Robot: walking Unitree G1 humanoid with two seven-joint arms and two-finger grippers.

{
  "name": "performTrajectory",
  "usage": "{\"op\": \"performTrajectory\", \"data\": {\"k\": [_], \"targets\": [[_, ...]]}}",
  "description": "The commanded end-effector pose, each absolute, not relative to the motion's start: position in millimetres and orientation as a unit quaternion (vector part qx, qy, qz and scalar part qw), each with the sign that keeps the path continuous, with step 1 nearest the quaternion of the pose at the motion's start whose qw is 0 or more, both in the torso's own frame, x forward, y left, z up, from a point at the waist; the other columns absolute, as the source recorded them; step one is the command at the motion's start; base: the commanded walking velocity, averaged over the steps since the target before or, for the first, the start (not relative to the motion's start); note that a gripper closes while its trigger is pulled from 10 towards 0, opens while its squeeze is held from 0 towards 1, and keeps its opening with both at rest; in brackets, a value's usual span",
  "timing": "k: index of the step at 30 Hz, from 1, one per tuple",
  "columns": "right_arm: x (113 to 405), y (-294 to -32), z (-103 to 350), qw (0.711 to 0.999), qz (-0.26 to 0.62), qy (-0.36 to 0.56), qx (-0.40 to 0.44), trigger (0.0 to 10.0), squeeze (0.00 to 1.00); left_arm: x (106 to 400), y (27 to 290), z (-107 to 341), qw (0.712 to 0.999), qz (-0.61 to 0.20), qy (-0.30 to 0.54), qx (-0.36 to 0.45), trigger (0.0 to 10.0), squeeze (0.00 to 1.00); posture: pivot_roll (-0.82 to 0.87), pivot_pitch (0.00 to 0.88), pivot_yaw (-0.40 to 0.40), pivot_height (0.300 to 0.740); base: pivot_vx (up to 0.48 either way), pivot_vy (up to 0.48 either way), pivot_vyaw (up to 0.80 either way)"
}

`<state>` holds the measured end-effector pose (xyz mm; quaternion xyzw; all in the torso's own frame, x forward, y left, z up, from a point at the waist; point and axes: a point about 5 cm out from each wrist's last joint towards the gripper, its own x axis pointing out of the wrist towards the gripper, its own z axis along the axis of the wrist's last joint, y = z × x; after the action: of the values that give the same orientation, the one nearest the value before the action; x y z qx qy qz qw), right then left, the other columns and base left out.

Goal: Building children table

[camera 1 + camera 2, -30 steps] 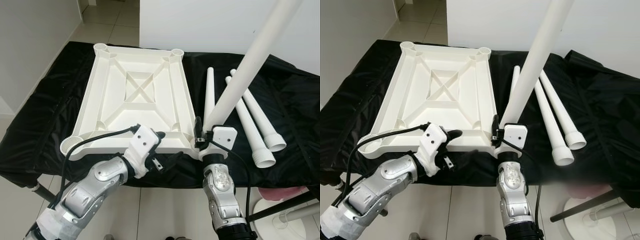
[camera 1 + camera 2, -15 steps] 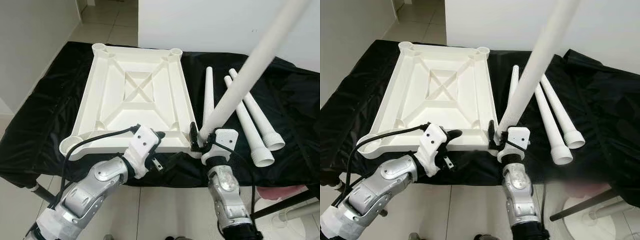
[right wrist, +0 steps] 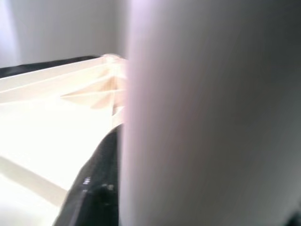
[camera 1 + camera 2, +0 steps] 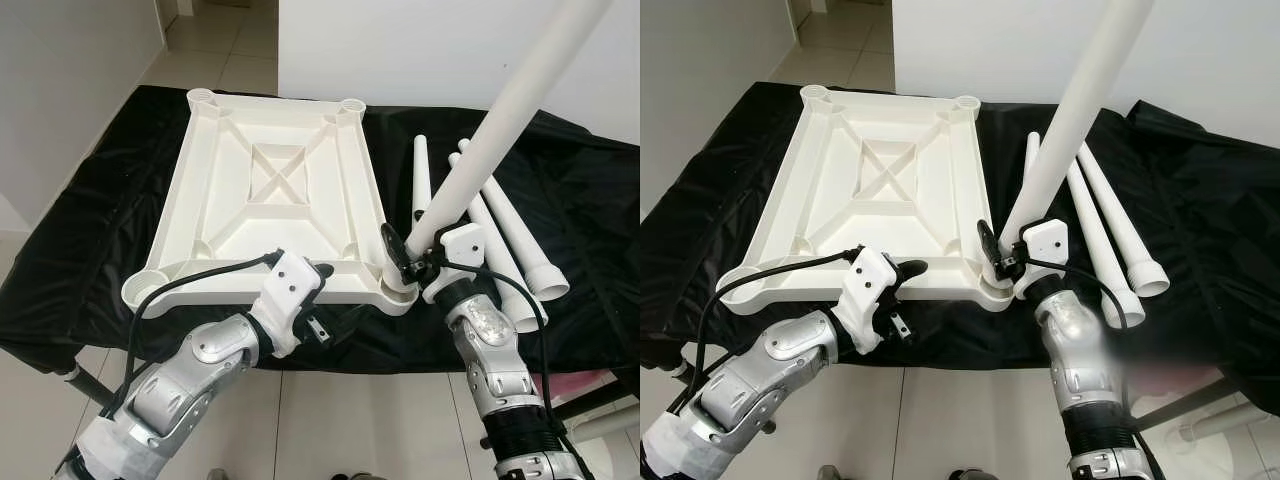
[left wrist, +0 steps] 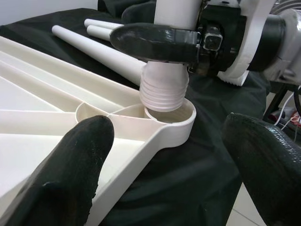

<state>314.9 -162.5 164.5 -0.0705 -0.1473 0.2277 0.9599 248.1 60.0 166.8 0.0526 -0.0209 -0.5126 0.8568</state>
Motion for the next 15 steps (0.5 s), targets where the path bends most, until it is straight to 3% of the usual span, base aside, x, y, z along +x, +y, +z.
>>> {"op": "performTrajectory", "data": {"k": [1,10,11,12,13,15], "targets": [[316.4,-166.7,160.9,0.957,0.253,-0.128,-0.062,0.0,0.0,242.1,56.1,167.2,0.82,-0.569,-0.021,0.061,10.0,0.0,0.03,0.092,-0.054,0.74,0.0,0.0,0.0],[316.5,-165.7,163.8,0.955,0.269,-0.121,-0.016,0.0,0.0,242.2,56.8,168.2,0.823,-0.564,-0.023,0.059,10.0,0.0,0.04,0.095,-0.058,0.74,0.0,0.0,0.0],[316.3,-164.4,166.3,0.954,0.272,-0.125,-0.006,9.3,0.0,242.0,56.6,168.4,0.823,-0.564,-0.023,0.059,10.0,0.0,0.04,0.096,-0.059,0.74,0.0,0.0,0.0],[316.3,-164.4,166.3,0.954,0.272,-0.125,-0.006,9.3,0.0,242.0,56.6,168.4,0.823,-0.564,-0.023,0.059,10.0,0.0,0.04,0.096,-0.059,0.74,0.0,0.0,0.0],[314.8,-161.9,167.9,0.952,0.28,-0.126,0.0,10.0,0.0,242.1,56.7,168.4,0.823,-0.564,-0.023,0.059,10.0,0.0,0.04,0.098,-0.058,0.74,0.0,0.0,0.0],[313.2,-159.5,168.6,0.95,0.284,-0.129,-0.002,10.0,0.0,242.3,56.9,168.4,0.823,-0.564,-0.022,0.059,10.0,0.0,0.04,0.098,-0.058,0.74,0.0,0.0,0.0]]}}
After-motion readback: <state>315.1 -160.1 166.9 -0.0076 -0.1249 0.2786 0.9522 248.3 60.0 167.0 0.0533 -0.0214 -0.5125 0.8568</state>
